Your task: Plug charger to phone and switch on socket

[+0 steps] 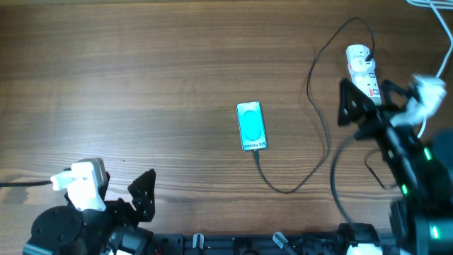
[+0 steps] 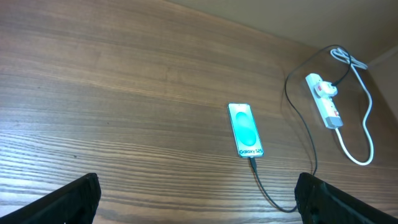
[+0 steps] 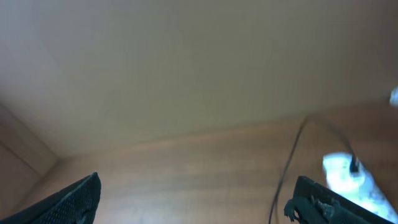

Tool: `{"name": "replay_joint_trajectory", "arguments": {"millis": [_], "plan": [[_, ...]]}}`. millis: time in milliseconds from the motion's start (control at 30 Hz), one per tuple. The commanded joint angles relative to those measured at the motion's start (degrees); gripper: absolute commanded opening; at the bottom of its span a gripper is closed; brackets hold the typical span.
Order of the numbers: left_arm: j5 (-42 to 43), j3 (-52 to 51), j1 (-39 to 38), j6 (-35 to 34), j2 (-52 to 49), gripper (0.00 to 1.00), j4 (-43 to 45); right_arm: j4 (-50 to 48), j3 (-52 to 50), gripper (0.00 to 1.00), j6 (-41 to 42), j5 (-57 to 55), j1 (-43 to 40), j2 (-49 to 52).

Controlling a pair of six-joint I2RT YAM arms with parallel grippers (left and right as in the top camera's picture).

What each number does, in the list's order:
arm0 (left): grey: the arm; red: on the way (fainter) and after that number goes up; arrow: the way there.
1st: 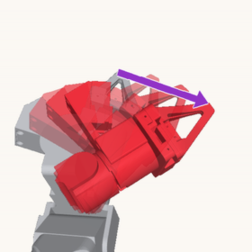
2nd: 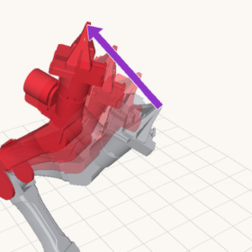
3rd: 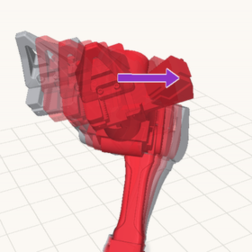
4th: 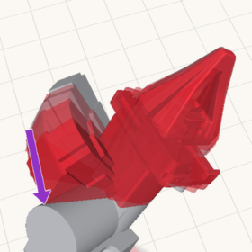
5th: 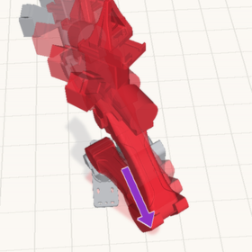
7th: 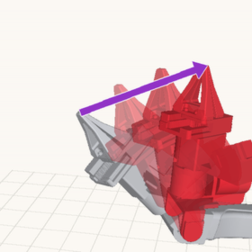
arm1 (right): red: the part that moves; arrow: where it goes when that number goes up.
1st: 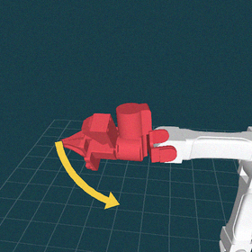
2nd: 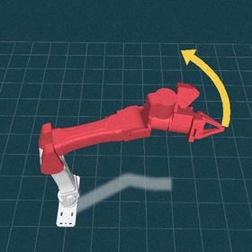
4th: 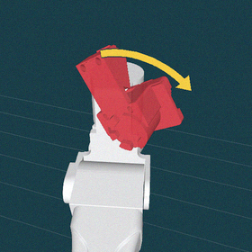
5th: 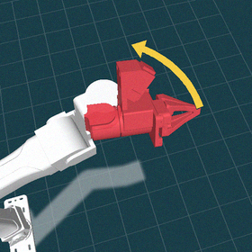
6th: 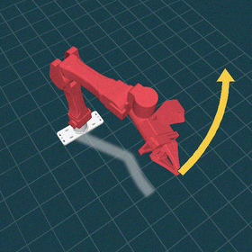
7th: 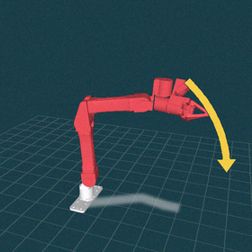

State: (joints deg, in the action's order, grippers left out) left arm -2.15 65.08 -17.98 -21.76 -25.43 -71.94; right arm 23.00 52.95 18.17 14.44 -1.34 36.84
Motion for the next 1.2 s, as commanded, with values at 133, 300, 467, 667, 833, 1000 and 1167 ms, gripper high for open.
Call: {"name": "replay_joint_trajectory", "arguments": {"millis": [133, 300, 467, 667, 833, 1000, 1167], "plan": [[-0.72, -0.37, 0.2, -0.13, 0.31, 1.0, 0.11, 2.6, 1.27, 0.99, -3.19, -1.57, 0.02, -16.0], [-0.72, -0.37, 0.2, -0.15, 0.31, 1.0, 0.11, 5.49, 5.09, 0.99, -3.45, -1.57, 0.02, -21.33], [-0.72, -0.37, 0.2, -0.15, 0.31, 1.0, 0.11, 16.35, 13.03, 0.99, -7.82, -1.6, 0.02, -21.94], [-0.72, -0.37, 0.2, -0.15, 0.31, 1.0, 0.11, 28.48, 26.75, 1.0, -11.1, -1.7, 0.02, -21.97], [-0.5, -0.37, 0.2, -0.15, 0.31, 1.0, 0.31, 39.52, 36.04, 1.0, -11.15, -7.41, 0.02, -21.97], [-0.5, -0.37, 0.2, -0.15, 0.31, 1.0, 0.09, 40.7, 38.12, 1.0, -6.21, -7.85, 0.02, -21.97], [-0.5, -0.37, 0.2, -0.15, 0.31, 1.0, 0.09, 43.39, 36.85, 0.99, 6.1, -7.85, 0.02, -21.97]]}}
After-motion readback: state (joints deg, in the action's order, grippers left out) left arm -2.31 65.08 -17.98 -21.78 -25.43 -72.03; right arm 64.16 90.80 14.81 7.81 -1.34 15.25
